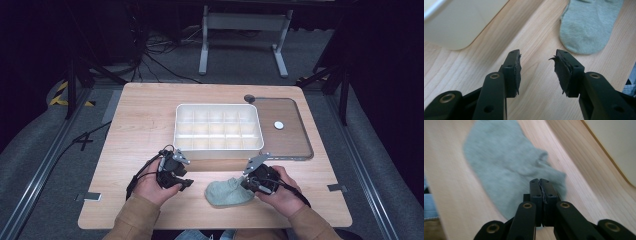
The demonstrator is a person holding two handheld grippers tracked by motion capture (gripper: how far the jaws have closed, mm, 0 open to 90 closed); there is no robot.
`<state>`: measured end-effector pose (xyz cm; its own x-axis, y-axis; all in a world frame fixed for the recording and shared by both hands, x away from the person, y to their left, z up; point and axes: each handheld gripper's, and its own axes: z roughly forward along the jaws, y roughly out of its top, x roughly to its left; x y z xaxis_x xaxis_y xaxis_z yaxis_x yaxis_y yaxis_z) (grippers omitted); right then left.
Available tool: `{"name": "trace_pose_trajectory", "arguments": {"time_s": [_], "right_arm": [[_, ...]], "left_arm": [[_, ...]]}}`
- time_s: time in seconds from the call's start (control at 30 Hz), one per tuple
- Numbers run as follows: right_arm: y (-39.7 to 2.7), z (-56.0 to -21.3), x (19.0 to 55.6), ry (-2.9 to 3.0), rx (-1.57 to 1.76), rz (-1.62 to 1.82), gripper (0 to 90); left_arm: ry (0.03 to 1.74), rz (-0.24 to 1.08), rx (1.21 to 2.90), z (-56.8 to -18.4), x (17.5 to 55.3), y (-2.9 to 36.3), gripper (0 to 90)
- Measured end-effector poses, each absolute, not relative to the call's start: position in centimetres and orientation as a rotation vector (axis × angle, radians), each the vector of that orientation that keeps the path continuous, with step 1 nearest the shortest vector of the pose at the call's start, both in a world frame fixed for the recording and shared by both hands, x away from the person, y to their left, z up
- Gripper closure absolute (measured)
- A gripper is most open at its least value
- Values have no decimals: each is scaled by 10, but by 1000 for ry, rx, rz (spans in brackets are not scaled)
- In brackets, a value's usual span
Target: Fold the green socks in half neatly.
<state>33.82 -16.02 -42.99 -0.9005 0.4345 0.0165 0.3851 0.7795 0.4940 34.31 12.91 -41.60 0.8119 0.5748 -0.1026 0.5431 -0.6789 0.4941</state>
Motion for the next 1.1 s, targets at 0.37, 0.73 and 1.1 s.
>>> {"name": "trace_pose_trajectory", "arguments": {"time_s": [0.37,0.73,1.1], "right_arm": [[-131,-448,337,2934,642,687,900],[-131,-448,335,2925,636,691,900],[-129,-450,331,2911,646,736,900]], "left_arm": [[721,-20,2575,-443,333,101,659],[627,-45,2624,-450,328,81,831],[556,-42,2515,-454,332,69,893]]}}
